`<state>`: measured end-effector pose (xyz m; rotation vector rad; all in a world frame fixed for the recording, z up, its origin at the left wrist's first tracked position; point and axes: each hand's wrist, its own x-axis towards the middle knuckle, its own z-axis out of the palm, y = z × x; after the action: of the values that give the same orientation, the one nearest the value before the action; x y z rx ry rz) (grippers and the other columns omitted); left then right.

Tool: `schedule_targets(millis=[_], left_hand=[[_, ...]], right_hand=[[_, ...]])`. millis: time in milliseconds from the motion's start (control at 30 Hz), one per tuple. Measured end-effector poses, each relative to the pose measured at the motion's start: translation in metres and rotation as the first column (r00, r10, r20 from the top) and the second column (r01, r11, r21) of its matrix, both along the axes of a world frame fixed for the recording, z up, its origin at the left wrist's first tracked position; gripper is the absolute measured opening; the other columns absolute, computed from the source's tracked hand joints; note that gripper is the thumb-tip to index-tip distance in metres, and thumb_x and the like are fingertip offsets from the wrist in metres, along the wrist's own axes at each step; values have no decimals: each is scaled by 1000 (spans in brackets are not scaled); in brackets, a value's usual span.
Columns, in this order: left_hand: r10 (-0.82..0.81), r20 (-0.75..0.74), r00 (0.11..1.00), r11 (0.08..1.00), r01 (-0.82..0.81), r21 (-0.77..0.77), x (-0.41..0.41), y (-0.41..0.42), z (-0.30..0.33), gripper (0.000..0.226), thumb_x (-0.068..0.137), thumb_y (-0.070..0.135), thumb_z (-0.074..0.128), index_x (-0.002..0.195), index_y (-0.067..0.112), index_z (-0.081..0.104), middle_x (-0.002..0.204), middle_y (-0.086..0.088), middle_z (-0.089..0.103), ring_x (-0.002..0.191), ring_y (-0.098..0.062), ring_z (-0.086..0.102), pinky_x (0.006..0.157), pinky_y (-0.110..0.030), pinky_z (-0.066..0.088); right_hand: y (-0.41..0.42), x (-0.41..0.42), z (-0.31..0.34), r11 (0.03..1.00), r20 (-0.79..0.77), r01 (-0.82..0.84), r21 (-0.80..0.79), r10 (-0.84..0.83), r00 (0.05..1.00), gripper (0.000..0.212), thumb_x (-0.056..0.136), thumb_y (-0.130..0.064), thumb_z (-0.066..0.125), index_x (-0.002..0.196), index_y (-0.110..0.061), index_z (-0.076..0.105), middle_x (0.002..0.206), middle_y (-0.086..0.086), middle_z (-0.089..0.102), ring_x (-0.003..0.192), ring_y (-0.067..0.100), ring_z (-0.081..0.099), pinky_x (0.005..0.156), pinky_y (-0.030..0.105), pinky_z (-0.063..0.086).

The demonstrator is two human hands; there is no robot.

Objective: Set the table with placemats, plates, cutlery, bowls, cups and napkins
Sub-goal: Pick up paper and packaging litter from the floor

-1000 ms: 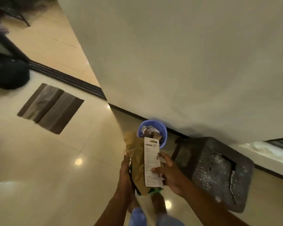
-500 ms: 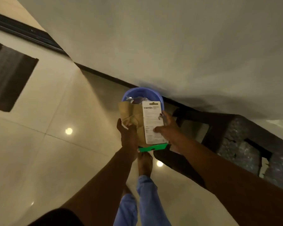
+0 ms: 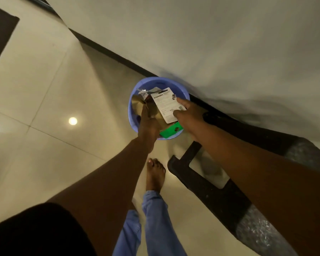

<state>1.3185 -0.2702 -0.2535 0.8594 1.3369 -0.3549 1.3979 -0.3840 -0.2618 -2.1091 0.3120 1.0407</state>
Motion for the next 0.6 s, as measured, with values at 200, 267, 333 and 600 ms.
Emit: schedule_targets(millis=[200, 267, 333, 600], left_hand=[[-175, -2, 984, 984, 175, 28, 11, 13, -29, 34, 113, 33, 34, 139, 25, 54, 122, -3, 68, 115, -24, 65, 101, -40, 54], [-253, 14, 967, 967, 252, 28, 10, 14, -28, 36, 111, 24, 38, 144, 31, 48, 120, 1, 66, 117, -25, 63, 104, -43, 54], [-249, 37, 968, 969, 248, 18, 5, 13, -26, 34, 108, 21, 44, 138, 35, 52, 120, 2, 67, 111, -23, 65, 96, -43, 59], [32, 31, 999, 997, -30, -68, -45, 39, 48, 12, 99, 38, 61, 108, 29, 63, 115, -2, 67, 104, -24, 63, 81, -38, 53]], right_hand=[[8, 22, -23, 994, -97, -111, -12, 109, 989, 54, 102, -13, 53, 150, -36, 46, 115, -5, 54, 86, 3, 54, 65, 21, 45], [11, 24, -28, 994, -112, -105, -5, 103, 988, 53, 101, -14, 54, 150, -35, 46, 124, -1, 56, 93, 7, 57, 75, 24, 49], [10, 24, -27, 993, -45, -112, -39, 110, 993, 52, 100, -20, 56, 151, -29, 47, 142, 5, 55, 108, 18, 57, 90, 30, 49], [-4, 1, 45, 991, 197, -62, -122, 85, 977, 37, 103, -32, 49, 137, -21, 60, 134, 5, 63, 114, 22, 62, 86, 28, 51]])
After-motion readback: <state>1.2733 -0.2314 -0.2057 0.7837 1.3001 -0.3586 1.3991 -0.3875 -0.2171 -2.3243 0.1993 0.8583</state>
